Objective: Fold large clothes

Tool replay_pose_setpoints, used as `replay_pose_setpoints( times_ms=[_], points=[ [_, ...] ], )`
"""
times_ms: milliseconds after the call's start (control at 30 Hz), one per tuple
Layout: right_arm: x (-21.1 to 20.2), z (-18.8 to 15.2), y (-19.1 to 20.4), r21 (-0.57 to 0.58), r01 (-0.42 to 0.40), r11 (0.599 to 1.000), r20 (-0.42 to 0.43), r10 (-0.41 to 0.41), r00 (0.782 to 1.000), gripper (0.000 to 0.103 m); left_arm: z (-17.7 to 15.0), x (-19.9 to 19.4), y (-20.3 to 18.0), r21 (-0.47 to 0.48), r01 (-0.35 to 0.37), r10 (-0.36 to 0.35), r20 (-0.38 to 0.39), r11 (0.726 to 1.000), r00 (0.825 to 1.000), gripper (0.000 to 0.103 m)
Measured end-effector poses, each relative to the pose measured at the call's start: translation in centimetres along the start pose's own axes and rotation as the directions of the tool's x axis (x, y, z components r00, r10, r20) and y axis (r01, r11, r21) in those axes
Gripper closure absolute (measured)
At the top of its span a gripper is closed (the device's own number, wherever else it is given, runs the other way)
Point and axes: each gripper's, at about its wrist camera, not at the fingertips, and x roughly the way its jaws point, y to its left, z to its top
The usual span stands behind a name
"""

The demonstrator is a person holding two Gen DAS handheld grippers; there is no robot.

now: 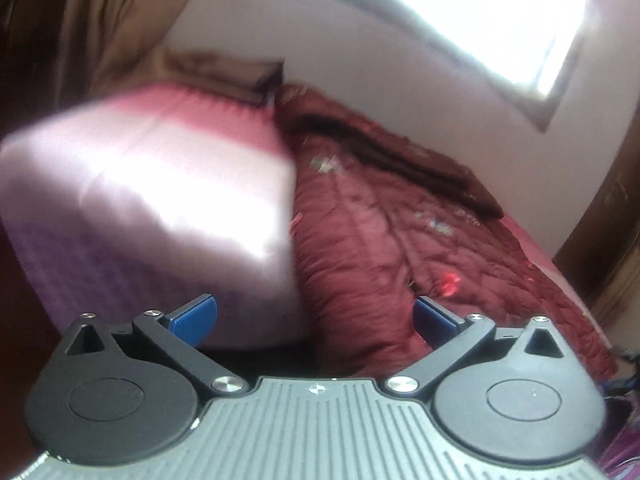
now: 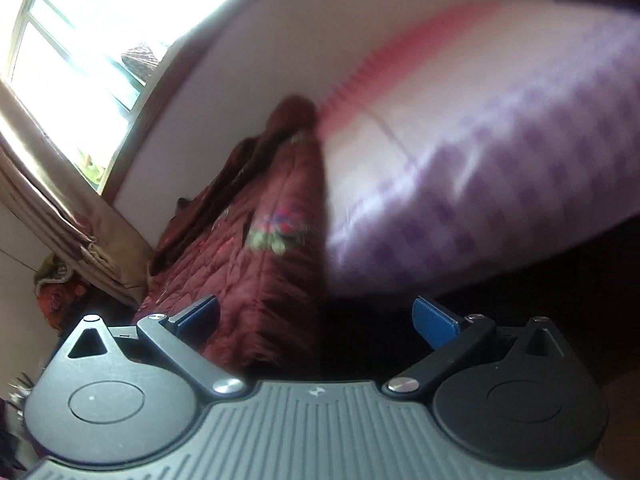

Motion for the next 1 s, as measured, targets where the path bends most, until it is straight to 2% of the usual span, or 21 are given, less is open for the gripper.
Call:
replay_pose_setpoints(
  times_ms=[100,133,167,200,233,267,300,333,467,633,700,800,867,1000],
  points=[
    [1.7,-0.3,0.1,0.006,-0.041,0.999,-0.027,0.041,0.999,0.0,-0.3,1.8,0.7,-0.043,0.025,-0.027,-0.049,0.999,0.998,0.0],
    [2.5,-0.3,0.4,-0.007,-0.062,0.998,-0.043,0.061,0.997,0.015,-0.5,2.8,0.7,-0.049,0.051,-0.055,-0.079,0.997,0.995,0.0],
    [3.3,-0.3,0.9,-0.03,-0.069,0.997,-0.061,0.067,0.996,0.037,-0.8,3.6,0.6,-0.055,0.069,-0.075,-0.105,0.996,0.992,0.004],
    [4.1,-0.3,1.4,-0.053,-0.072,0.996,-0.087,0.067,0.994,0.077,-1.1,4.4,0.3,-0.06,0.089,-0.096,-0.129,0.994,0.987,0.009],
    [5.0,-0.3,2.0,-0.071,-0.071,0.995,-0.119,0.062,0.991,0.079,-1.3,5.2,-0.4,-0.04,0.121,-0.125,-0.154,0.992,0.98,0.039],
    [5.3,-0.3,2.6,-0.087,-0.074,0.993,-0.116,0.064,0.991,0.082,-1.5,5.9,-1.0,-0.008,0.153,-0.152,-0.189,0.988,0.97,0.074],
    [5.4,-0.3,3.1,-0.103,-0.093,0.99,-0.116,0.081,0.99,0.084,-1.5,6.4,-1.5,-0.004,0.169,-0.166,-0.21,0.986,0.964,0.076],
    [5.2,-0.2,3.6,-0.107,-0.11,0.988,-0.111,0.098,0.989,0.085,-1.5,6.2,-1.8,-0.016,0.154,-0.154,-0.194,0.988,0.969,0.083],
    [3.2,0.3,5.3,-0.044,-0.201,0.979,-0.058,0.199,0.978,0.087,-0.6,3.8,-2.7,-0.014,0.118,-0.119,-0.134,0.993,0.984,0.089],
    [0.7,0.0,6.7,0.03,-0.301,0.953,-0.004,0.301,0.954,0.087,1.4,-0.4,-2.5,-0.091,0.157,-0.161,-0.032,0.983,0.986,0.09],
    [-0.2,-0.4,7.4,0.06,-0.341,0.938,0.018,0.341,0.94,0.087,1.9,-1.3,-3.1,-0.092,0.161,-0.163,-0.013,0.983,0.986,0.09],
    [-1.4,-1.1,8.0,0.1,-0.385,0.917,0.052,0.382,0.923,0.087,2.0,-2.8,-3.6,-0.124,0.18,-0.18,0.012,0.976,0.984,0.09],
    [-2.2,-1.4,8.1,0.137,-0.415,0.899,0.08,0.408,0.91,0.087,2.1,-4.0,-3.4,-0.178,0.214,-0.21,0.04,0.96,0.977,0.09],
    [-3.3,-0.8,8.9,0.168,-0.464,0.87,0.122,0.449,0.885,0.087,3.9,-6.2,-3.4,-0.243,0.253,-0.226,0.135,0.936,0.965,0.09]
  ],
)
